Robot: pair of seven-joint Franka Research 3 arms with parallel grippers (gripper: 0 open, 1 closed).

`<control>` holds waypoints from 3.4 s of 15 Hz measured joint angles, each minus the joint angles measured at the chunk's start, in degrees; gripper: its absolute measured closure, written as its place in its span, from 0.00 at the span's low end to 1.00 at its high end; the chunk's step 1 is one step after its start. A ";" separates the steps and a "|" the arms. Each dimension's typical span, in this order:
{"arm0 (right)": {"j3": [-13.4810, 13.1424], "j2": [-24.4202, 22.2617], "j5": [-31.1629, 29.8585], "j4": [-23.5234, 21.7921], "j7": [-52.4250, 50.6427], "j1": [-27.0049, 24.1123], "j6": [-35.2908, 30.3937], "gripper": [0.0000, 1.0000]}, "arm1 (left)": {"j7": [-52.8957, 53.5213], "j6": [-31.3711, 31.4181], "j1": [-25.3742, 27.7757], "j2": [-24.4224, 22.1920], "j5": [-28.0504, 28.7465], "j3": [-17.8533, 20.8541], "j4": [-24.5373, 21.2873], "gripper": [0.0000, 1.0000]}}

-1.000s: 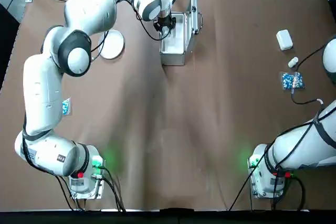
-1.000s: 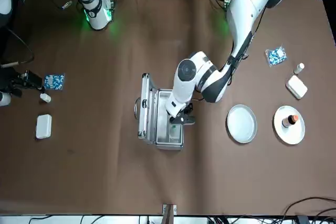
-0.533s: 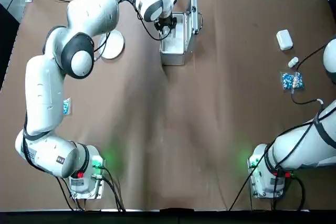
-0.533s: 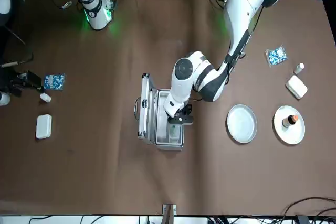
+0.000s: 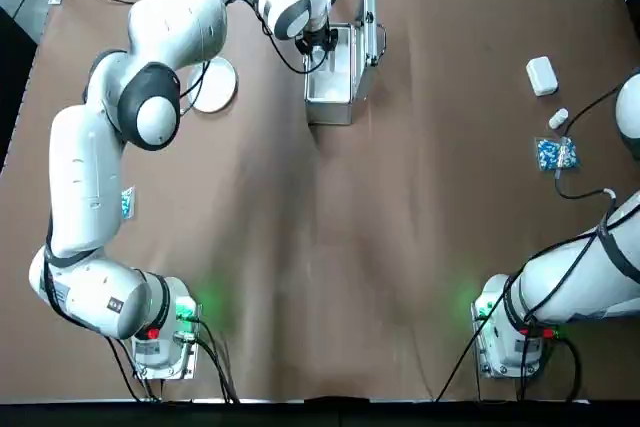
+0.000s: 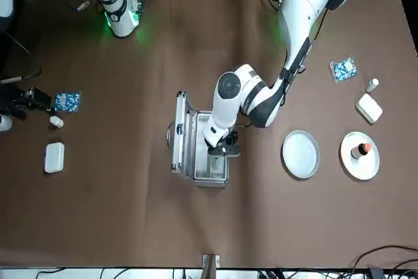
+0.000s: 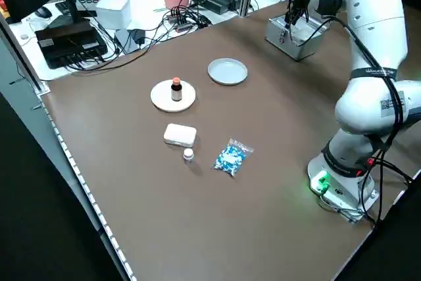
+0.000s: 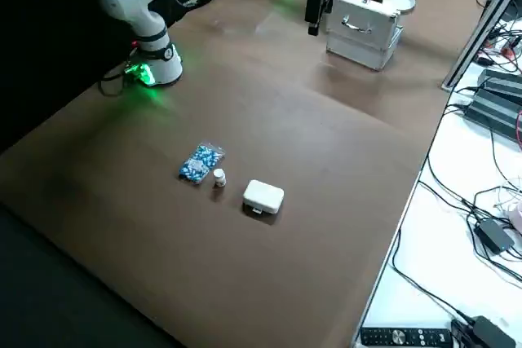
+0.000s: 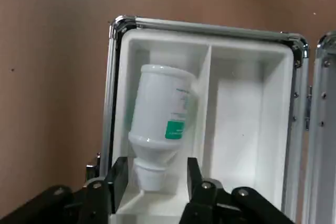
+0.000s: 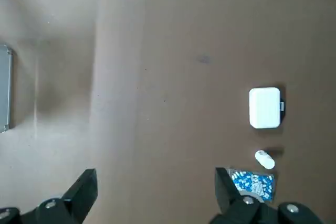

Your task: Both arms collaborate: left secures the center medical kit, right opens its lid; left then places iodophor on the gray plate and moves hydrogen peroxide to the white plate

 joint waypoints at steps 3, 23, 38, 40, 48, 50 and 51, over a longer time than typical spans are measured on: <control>-0.01 0.00 0.00 0.00 0.00 -0.09 0.00 0.01 | 0.00 0.07 -0.03 0.31 0.00 0.00 0.03 0.46; 0.06 -0.26 0.00 0.00 0.00 -0.10 -0.01 0.01 | 0.00 2.06 -2.53 2.04 0.00 3.59 0.80 0.59; 0.06 -0.31 0.00 0.00 0.00 -0.11 -0.04 0.01 | -2.09 -1.91 -0.37 -2.17 -9.74 3.25 3.00 0.67; 0.07 -0.31 0.00 0.00 0.00 -0.11 -0.04 0.01 | -2.09 -2.22 1.00 -3.90 -13.21 3.22 3.00 0.67; 0.23 -0.63 0.00 0.02 0.00 -0.10 -0.16 0.01 | -1.54 -5.31 13.70 -8.63 -25.14 -2.15 3.03 0.67; 0.26 -0.67 0.00 0.03 0.00 -0.09 -0.13 0.01 | -0.92 -7.33 21.35 -8.66 -27.00 -7.76 2.94 0.67; 0.30 -0.68 0.00 0.04 0.00 -0.07 -0.13 0.01 | -0.03 -10.50 29.45 -8.65 -28.48 -13.18 2.58 0.67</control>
